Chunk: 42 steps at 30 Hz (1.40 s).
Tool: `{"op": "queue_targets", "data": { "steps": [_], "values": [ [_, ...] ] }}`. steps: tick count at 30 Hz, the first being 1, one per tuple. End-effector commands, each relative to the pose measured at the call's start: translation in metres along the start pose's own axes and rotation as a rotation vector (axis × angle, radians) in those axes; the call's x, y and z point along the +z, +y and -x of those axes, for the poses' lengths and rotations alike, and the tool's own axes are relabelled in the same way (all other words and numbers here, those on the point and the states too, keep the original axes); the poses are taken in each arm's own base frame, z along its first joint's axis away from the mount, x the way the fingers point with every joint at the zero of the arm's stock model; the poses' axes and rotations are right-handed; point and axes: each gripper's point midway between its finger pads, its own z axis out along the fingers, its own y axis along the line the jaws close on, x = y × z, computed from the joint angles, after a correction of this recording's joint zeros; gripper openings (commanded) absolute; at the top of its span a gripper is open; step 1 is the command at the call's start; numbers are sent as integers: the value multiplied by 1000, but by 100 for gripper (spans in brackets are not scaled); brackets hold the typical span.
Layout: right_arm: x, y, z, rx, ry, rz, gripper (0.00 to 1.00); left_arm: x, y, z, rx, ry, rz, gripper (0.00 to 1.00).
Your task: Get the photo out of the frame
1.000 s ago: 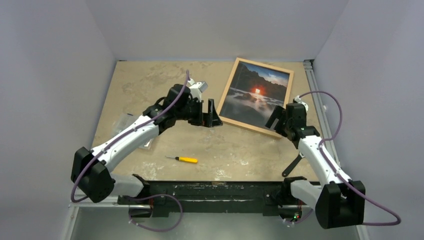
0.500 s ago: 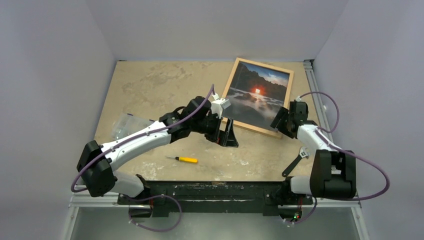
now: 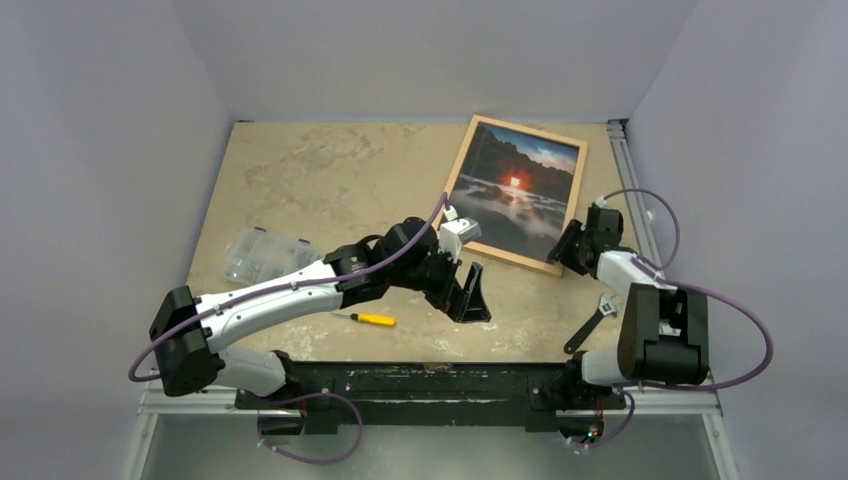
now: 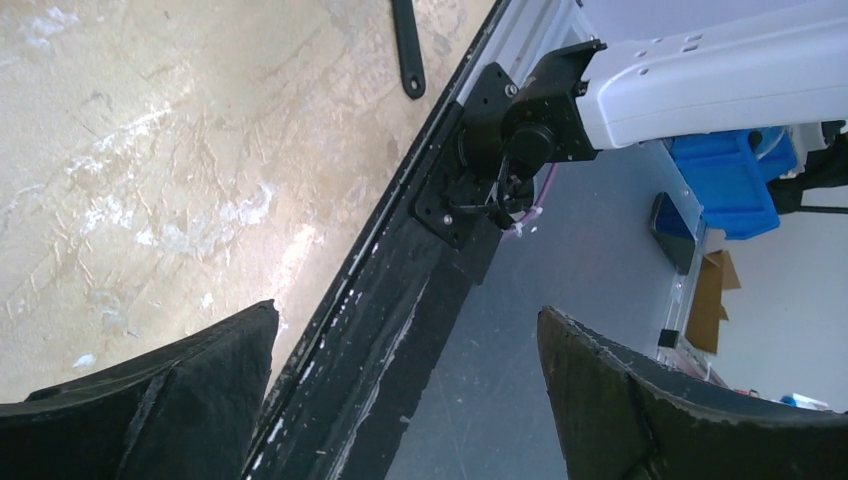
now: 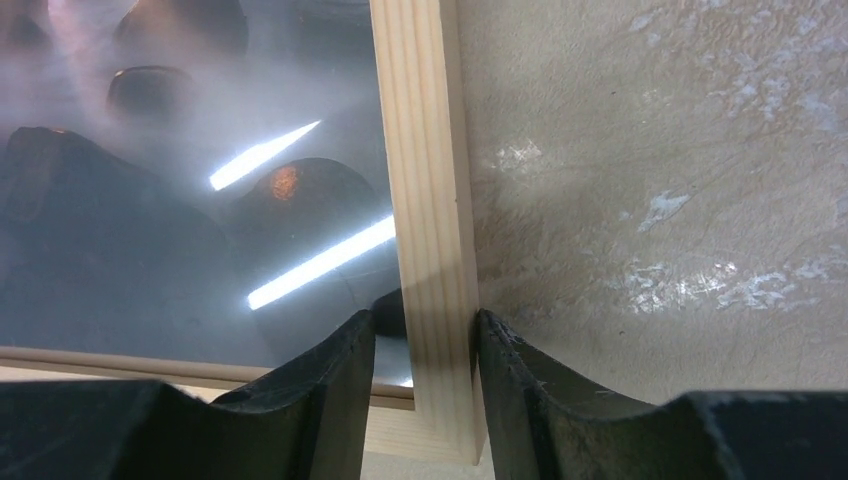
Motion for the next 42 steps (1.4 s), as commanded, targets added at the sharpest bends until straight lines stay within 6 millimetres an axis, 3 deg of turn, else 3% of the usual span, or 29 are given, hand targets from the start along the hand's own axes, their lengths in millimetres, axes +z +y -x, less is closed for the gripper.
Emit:
{"op": "queue_targets", "data": {
  "steps": [1, 3, 5, 11, 14, 17, 21, 25, 28, 36, 42],
  "values": [
    [3, 15, 2, -26, -13, 92, 40, -8, -9, 28, 82, -169, -9, 99],
    [6, 13, 0, -21, 7, 81, 41, -9, -9, 32, 106, -185, -7, 99],
    [10, 14, -3, -21, 31, 92, 36, -11, -11, 36, 136, -198, -8, 99],
    [8, 12, -2, -36, 44, 81, 0, -16, -8, 56, 239, -267, 55, 98],
    [-6, 14, 5, -34, 31, 75, 0, -12, -2, 70, 332, -336, 110, 100],
    [-20, 30, 5, -13, 67, 137, 0, 1, 14, 85, 484, -418, 206, 100],
    [-43, 37, 6, 6, 67, 160, 0, 24, 26, 99, 654, -456, 258, 100],
    [-68, 44, 1, 15, 106, 184, 0, 60, 38, 93, 860, -347, 285, 100],
    [-79, 49, -6, 23, 147, 212, 0, 76, 40, 91, 944, -322, 296, 100],
    [-95, 53, -12, 29, 187, 228, 0, 125, 36, 78, 1260, -270, 427, 100],
    [-106, 62, -16, 59, 206, 273, 0, 158, 57, 71, 1382, -210, 535, 100]
  ]
}}
